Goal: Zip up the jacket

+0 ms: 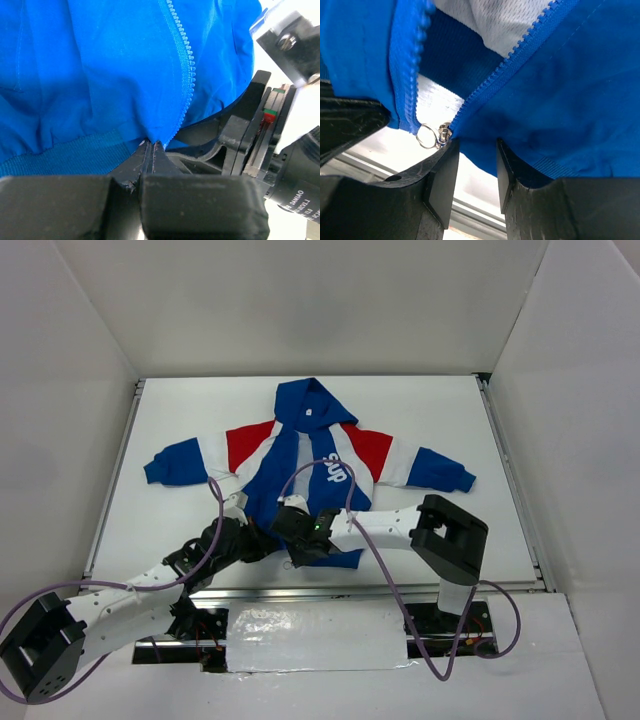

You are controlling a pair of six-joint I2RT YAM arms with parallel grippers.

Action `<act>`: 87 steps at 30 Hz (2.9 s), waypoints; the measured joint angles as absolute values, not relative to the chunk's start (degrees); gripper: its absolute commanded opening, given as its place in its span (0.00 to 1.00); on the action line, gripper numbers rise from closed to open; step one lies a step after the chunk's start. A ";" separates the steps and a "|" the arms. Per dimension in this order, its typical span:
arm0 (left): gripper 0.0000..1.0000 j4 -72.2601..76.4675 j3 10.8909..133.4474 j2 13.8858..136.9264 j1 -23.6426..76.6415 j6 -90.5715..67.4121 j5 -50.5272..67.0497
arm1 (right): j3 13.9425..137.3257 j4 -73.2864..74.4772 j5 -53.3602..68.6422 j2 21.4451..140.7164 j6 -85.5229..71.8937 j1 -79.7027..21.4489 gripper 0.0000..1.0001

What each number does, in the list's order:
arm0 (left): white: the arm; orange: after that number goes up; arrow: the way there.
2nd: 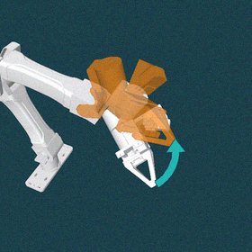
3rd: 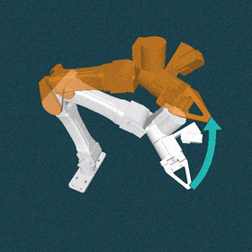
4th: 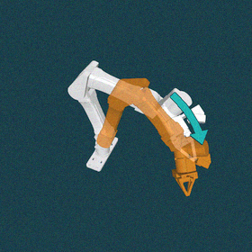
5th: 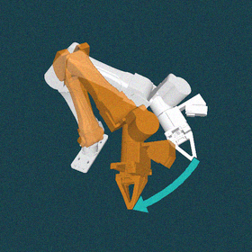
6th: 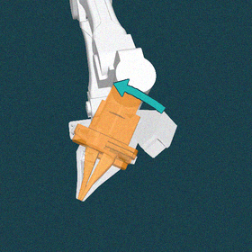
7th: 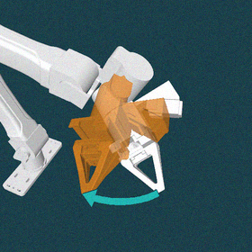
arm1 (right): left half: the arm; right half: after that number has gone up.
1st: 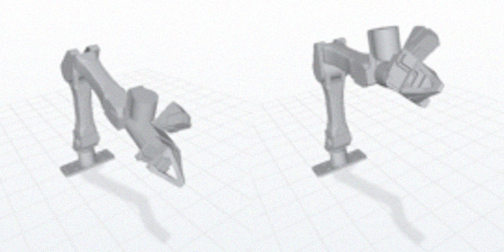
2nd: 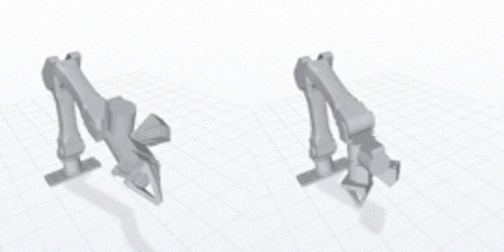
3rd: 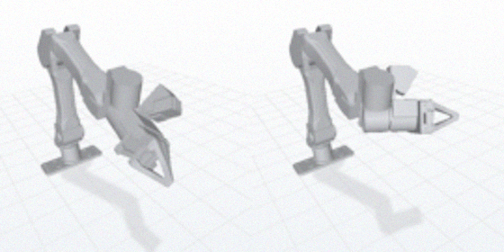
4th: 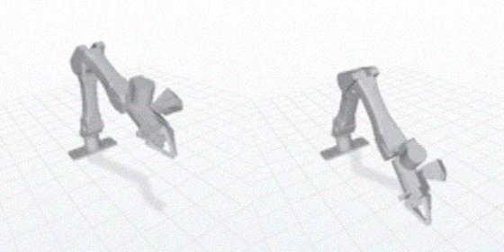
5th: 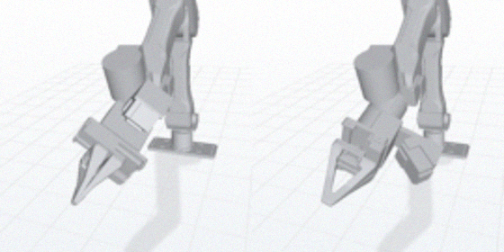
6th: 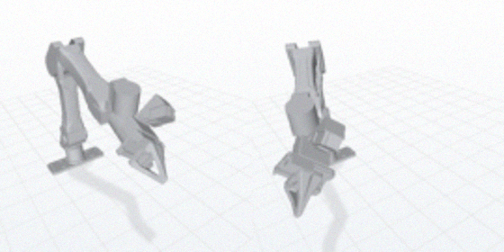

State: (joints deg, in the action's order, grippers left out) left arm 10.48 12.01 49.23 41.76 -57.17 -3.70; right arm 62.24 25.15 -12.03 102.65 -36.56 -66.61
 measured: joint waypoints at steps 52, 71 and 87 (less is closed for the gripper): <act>0.00 14.28 8.62 49.78 41.43 -57.47 -2.28 | 51.13 13.82 -13.85 92.73 -53.04 -67.11 0.10; 0.00 10.66 8.62 50.17 41.36 -58.89 -4.86 | 41.74 13.13 -8.91 89.08 -70.22 -59.09 0.00; 0.00 18.55 17.30 68.03 40.21 -57.30 -4.36 | 46.35 18.28 -8.16 90.72 -54.04 -43.44 0.00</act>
